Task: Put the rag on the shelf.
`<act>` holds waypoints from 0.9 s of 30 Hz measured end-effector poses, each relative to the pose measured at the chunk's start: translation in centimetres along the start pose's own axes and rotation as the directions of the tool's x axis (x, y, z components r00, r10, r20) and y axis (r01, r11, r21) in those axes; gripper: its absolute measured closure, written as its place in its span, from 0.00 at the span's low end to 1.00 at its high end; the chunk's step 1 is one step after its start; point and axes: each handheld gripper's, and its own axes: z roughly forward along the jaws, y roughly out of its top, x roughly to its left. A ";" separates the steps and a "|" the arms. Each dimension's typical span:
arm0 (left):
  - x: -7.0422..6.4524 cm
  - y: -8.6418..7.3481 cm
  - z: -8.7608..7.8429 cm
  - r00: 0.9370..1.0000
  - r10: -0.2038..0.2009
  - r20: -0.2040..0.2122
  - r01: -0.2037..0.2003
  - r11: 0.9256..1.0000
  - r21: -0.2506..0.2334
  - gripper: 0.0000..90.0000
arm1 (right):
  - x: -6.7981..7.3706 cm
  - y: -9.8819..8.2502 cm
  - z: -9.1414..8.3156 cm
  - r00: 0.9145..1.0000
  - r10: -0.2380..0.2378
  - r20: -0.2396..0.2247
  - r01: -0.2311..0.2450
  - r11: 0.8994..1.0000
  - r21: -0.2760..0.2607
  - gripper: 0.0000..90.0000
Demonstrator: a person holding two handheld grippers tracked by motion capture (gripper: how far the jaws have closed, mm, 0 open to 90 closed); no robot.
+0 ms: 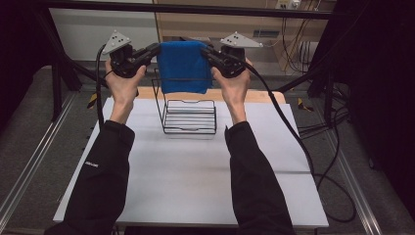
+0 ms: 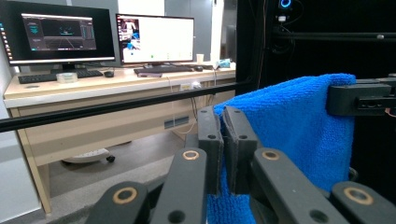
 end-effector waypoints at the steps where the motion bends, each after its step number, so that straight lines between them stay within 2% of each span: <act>1: -0.1 -0.1 -0.2 1.000 0.002 0.003 -0.002 1.000 0.000 0.96 | 0.0 -0.2 -0.1 1.000 0.005 -0.004 -0.005 1.000 0.001 0.93; 6: -0.2 -0.8 -0.7 1.000 0.006 0.013 -0.006 1.000 0.010 0.96 | 0.4 -0.9 -0.5 1.000 0.005 -0.014 -0.005 1.000 0.010 0.93; 9: -0.5 -1.1 -1.3 0.999 0.007 0.035 -0.007 1.000 0.004 0.96 | 0.6 -1.3 -0.9 1.000 0.000 -0.026 0.000 1.000 0.011 0.92; 12: -0.7 -1.2 -1.8 0.999 0.019 0.038 -0.020 1.000 0.020 0.96 | 0.9 -1.4 -1.2 1.000 0.002 -0.031 -0.002 1.000 0.018 0.92; 17: -1.1 -1.3 -2.6 0.998 0.040 0.057 -0.041 0.999 0.018 0.96 | 1.3 -1.4 -1.7 0.999 -0.002 -0.048 0.004 0.999 0.037 0.92; 22: -1.4 -1.5 -3.1 0.996 0.047 0.075 -0.051 0.998 0.045 0.95 | 1.6 -1.4 -2.0 0.999 -0.006 -0.052 0.010 0.998 0.070 0.92; 27: -1.9 -1.9 -3.0 0.996 0.057 0.075 -0.063 0.995 0.076 0.95 | 1.6 -1.4 -2.2 0.999 -0.019 -0.041 0.023 0.995 0.098 0.91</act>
